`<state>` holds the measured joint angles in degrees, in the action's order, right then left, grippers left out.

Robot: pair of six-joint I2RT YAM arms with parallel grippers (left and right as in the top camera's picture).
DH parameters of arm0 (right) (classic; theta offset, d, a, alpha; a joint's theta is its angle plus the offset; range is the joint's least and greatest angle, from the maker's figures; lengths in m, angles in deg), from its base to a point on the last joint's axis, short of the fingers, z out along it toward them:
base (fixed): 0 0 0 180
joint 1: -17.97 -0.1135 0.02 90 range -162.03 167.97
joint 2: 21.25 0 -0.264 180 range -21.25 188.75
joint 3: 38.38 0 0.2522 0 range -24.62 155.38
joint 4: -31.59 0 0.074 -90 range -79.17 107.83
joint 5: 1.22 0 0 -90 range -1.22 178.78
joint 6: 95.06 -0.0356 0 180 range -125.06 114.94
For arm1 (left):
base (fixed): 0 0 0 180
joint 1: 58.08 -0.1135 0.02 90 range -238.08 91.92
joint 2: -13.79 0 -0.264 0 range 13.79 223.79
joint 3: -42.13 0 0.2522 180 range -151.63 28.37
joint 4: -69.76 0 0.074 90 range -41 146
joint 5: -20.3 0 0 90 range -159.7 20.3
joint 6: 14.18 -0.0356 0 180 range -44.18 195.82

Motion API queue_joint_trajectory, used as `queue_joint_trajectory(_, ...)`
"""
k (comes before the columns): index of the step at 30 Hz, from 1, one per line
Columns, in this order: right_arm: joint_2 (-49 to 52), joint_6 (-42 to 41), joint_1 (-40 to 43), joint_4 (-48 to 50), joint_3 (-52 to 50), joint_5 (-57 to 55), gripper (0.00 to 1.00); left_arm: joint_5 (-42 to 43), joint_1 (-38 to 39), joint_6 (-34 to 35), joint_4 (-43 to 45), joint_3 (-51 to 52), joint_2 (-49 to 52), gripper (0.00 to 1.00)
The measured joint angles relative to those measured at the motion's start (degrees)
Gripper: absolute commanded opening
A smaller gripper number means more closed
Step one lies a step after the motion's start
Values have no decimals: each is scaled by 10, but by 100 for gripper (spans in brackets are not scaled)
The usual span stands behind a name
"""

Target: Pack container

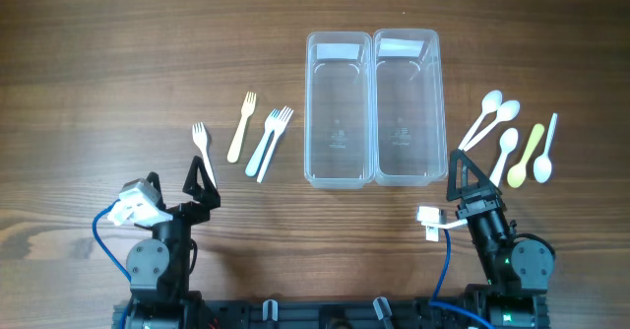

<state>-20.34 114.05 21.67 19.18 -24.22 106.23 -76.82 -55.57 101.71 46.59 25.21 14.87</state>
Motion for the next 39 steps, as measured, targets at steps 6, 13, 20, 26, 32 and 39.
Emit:
queue_joint_trajectory(6,0,0,0,0,0,0,100,2,0,0,0,0,11,100)
queue_joint_trajectory(13,0,0,0,0,0,0,100,2,0,0,0,0,26,100)
queue_joint_trajectory(20,0,0,0,0,0,0,100,2,0,0,0,0,52,100)
queue_joint_trajectory(26,0,0,0,0,0,0,100,2,0,0,0,0,81,100)
queue_joint_trajectory(32,0,0,0,4,0,0,100,2,0,0,0,0,94,100)
queue_joint_trajectory(39,0,0,0,5,0,42,100,2,0,0,-1,0,95,100)
